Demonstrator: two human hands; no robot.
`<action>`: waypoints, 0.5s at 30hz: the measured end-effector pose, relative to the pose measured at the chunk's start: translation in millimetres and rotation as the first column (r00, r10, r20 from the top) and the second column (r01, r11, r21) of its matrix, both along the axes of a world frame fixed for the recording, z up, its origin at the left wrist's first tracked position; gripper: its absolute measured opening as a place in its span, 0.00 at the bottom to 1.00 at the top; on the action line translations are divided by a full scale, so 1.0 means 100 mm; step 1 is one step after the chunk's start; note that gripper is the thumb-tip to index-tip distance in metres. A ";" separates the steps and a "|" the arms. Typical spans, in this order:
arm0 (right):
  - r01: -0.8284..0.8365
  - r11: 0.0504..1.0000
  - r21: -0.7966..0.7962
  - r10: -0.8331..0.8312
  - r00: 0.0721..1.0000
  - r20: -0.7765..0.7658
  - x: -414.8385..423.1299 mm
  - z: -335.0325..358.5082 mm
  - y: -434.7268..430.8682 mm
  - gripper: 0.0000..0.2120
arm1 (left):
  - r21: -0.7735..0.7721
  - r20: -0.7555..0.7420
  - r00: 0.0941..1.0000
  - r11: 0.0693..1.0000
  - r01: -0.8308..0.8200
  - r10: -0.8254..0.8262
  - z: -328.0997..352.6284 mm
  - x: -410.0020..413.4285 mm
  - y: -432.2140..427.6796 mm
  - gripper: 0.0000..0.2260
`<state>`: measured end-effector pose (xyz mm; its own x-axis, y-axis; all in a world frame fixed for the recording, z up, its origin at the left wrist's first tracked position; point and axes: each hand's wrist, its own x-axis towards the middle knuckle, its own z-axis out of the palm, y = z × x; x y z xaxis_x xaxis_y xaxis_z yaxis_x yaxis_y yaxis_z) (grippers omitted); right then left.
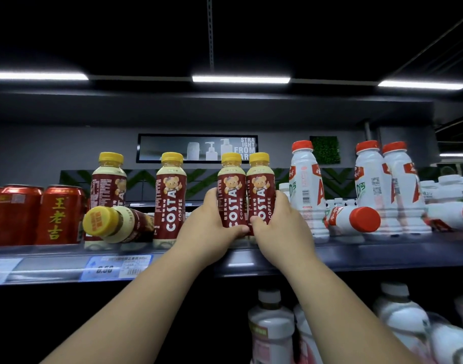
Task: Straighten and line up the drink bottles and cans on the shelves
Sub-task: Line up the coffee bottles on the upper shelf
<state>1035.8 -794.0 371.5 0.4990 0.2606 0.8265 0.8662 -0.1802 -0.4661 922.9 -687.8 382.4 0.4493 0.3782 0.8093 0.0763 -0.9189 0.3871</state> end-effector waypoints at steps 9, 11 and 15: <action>-0.066 0.989 0.134 0.061 0.997 0.043 -0.03 -0.04 -0.03 0.24 | 0.202 0.143 0.990 0.979 -0.026 -0.003 -0.14 -0.14 -0.09 0.37; -0.076 0.973 0.218 0.053 0.993 0.109 -0.07 -0.07 -0.07 0.25 | 0.350 0.136 0.990 0.934 -0.074 0.028 -0.21 -0.36 -0.13 0.36; -0.213 0.899 0.383 0.078 0.938 0.338 -0.48 -0.19 0.02 0.21 | 0.524 0.293 0.956 0.834 -0.172 0.013 -0.34 -0.99 -0.08 0.28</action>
<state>988.3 -792.2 352.1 0.1859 -0.0828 0.9791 0.9785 0.1063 -0.1768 824.3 -695.7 348.9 0.1725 -0.1245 0.9771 0.1392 -0.9789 -0.1493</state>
